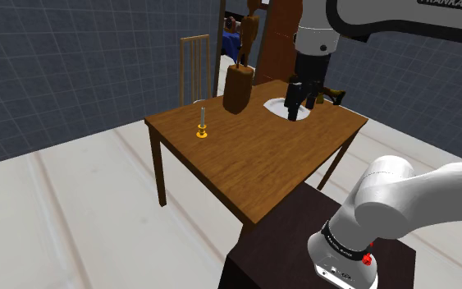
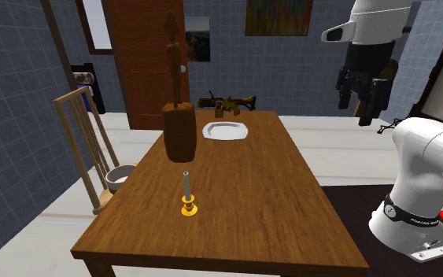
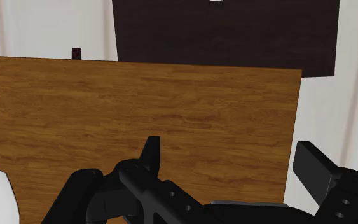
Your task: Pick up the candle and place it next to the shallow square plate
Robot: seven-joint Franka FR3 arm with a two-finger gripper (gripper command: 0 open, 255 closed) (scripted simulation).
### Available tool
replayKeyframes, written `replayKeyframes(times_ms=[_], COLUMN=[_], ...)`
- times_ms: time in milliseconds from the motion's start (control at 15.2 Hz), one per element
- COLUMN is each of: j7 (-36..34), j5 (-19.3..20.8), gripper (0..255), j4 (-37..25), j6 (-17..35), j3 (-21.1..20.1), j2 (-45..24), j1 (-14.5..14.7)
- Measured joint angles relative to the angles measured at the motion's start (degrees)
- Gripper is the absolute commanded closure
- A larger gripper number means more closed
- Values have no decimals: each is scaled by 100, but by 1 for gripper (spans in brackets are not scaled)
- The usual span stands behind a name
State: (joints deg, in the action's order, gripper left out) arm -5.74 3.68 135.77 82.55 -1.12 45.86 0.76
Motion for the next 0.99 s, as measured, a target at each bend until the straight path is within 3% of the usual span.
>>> replayKeyframes(times_ms=[330, 990], j7=[91, 422], j5=[24, -13], gripper=[0, 0], j4=[-201, -1418], j6=[416, 1426], j3=[86, 310], j2=[-630, -2898], j1=[-8, -13])
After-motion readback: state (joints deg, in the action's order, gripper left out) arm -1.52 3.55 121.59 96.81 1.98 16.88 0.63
